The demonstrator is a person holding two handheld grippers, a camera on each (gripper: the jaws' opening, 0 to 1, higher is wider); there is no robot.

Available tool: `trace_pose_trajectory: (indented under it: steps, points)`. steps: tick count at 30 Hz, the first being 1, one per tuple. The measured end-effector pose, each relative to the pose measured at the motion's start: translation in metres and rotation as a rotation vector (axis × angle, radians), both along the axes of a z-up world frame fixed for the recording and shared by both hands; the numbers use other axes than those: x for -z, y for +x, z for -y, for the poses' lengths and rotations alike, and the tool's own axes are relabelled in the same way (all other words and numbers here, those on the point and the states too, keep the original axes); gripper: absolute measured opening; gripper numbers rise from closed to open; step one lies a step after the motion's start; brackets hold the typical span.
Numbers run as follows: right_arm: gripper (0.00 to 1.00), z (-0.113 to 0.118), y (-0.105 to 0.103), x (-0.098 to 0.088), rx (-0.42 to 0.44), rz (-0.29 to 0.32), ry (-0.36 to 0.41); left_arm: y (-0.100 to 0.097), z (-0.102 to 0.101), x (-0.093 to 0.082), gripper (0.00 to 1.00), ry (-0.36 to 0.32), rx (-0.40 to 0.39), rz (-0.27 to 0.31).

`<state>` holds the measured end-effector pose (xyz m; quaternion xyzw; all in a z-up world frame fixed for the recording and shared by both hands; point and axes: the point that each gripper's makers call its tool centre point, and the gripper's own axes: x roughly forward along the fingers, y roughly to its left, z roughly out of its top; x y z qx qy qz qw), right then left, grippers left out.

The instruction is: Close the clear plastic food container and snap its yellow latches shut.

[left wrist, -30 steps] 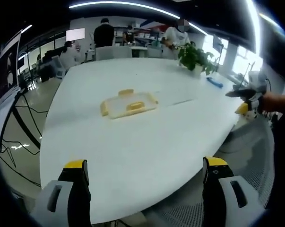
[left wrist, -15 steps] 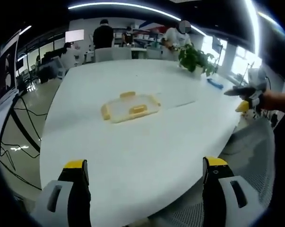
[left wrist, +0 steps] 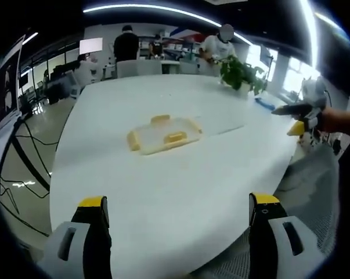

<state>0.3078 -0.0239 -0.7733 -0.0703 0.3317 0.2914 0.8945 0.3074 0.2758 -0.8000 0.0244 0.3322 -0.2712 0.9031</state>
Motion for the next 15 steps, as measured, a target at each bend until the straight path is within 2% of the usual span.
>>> trace_pose_trajectory:
  steps: [8, 11, 15]
  points:
    - [0.95, -0.009, 0.008, 0.002, -0.019, -0.001, 0.008, 0.004, -0.002, 0.001, 0.99, 0.004, 0.001, -0.012]
    - [0.94, -0.012, 0.011, 0.001, -0.016, -0.005, 0.024, 0.006, -0.002, 0.007, 0.99, 0.022, 0.012, -0.031]
    - [0.94, -0.016, 0.017, 0.003, -0.024, -0.017, 0.026, 0.014, 0.001, 0.006, 0.99, 0.013, 0.009, -0.022]
